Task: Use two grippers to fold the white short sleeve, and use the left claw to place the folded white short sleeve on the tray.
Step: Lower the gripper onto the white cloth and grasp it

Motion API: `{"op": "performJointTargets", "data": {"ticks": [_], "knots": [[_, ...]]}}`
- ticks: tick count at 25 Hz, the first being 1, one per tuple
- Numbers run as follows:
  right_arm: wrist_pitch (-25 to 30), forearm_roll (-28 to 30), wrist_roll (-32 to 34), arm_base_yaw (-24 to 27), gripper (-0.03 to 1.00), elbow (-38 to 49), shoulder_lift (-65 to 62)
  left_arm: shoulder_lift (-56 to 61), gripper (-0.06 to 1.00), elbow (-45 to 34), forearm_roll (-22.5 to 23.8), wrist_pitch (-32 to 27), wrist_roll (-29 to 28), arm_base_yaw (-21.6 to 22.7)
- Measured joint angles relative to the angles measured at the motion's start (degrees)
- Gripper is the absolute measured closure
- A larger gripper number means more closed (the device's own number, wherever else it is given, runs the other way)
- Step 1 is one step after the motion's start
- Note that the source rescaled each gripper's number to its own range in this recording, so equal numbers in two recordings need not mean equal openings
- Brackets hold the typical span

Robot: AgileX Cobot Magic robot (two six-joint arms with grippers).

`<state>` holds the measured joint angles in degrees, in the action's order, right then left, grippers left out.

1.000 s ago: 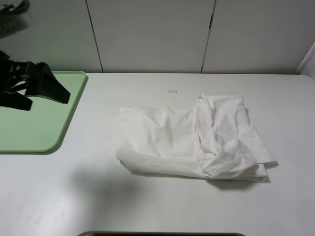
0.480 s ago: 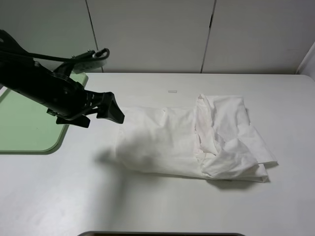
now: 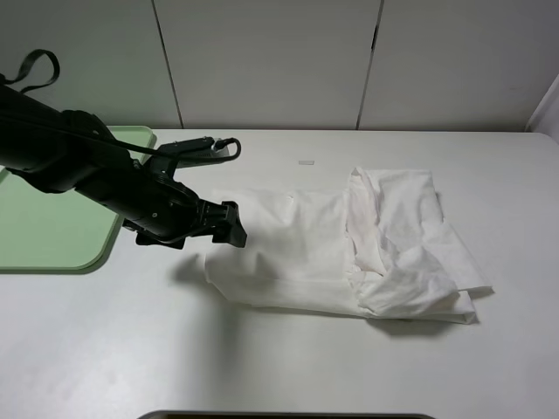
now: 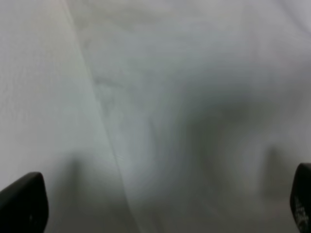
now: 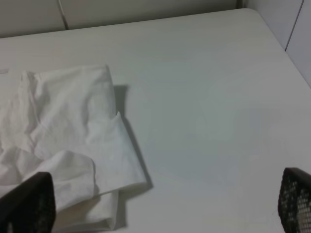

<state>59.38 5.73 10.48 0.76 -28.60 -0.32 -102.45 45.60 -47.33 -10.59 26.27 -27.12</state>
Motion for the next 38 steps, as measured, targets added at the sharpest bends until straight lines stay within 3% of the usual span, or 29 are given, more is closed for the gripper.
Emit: {"op": "performJointTargets", "data": {"ticks": [6, 22, 33, 38], "knots": [[0.00, 0.00, 0.00, 0.00, -0.03, 0.00, 0.00, -3.70, -0.05, 1.31, -0.38, 4.10, -0.05, -2.16], [0.00, 0.00, 0.00, 0.00, -0.03, 0.00, 0.00, -10.01, -0.05, 7.13, -0.58, 4.67, -1.22, -2.80], [0.00, -0.05, 0.00, 0.00, -0.03, 0.00, 0.00, -13.18, -0.05, 10.21, -5.75, 9.20, -1.16, -7.66], [0.00, -0.05, 0.00, 0.00, -0.03, 0.00, 0.00, -13.29, 0.01, 10.21, -6.22, 10.59, -1.29, -8.82]]}}
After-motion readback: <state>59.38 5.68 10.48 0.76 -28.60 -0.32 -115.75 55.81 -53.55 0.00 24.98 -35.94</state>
